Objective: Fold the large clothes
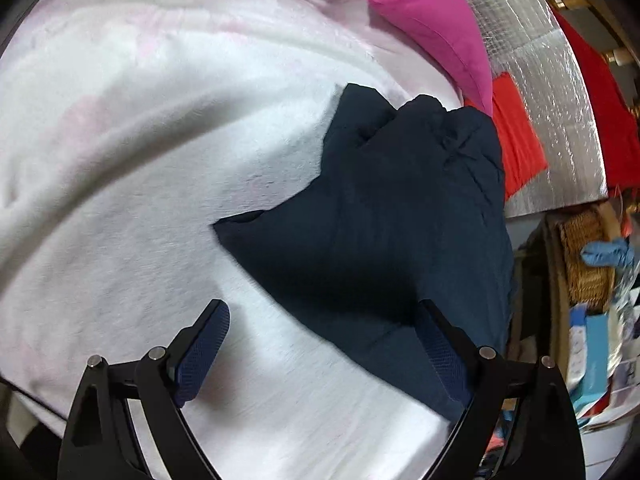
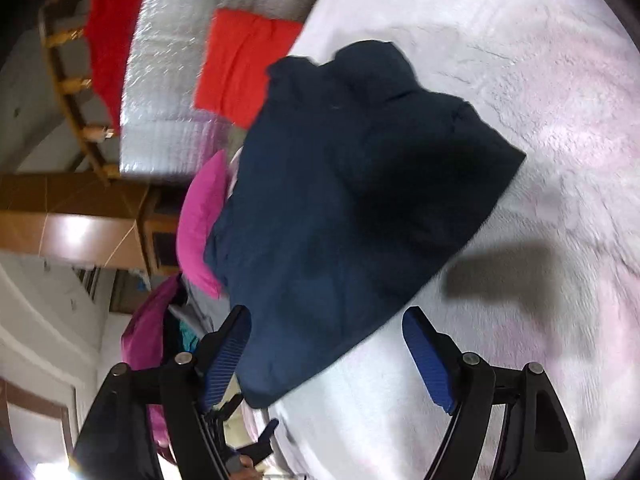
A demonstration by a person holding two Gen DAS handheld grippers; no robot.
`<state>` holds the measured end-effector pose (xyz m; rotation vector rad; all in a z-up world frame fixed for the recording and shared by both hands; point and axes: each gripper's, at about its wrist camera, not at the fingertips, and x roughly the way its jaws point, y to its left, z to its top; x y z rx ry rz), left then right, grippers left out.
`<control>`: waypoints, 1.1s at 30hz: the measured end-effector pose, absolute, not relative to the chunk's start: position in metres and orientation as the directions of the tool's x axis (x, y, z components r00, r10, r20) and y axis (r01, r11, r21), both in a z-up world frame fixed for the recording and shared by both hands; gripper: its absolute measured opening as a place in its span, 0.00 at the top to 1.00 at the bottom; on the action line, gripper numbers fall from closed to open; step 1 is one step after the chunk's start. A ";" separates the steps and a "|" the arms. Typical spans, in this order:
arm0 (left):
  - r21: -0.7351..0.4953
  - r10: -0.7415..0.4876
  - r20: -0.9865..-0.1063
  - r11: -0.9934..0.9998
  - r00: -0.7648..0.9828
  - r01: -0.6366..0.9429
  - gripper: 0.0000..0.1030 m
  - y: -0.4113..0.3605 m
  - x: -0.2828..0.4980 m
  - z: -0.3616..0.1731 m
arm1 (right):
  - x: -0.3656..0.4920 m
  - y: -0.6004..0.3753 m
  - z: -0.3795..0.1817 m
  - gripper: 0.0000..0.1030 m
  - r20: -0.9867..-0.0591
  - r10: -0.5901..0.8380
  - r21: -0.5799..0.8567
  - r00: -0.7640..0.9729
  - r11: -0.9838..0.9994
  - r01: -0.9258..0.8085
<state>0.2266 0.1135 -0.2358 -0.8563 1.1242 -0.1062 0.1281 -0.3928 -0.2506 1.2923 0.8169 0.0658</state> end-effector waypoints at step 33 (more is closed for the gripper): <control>-0.655 -0.447 -0.716 0.696 0.536 -0.295 0.49 0.125 0.219 -0.204 | 0.125 -0.397 -0.208 0.39 -0.647 0.402 0.740 0.648 0.537 0.405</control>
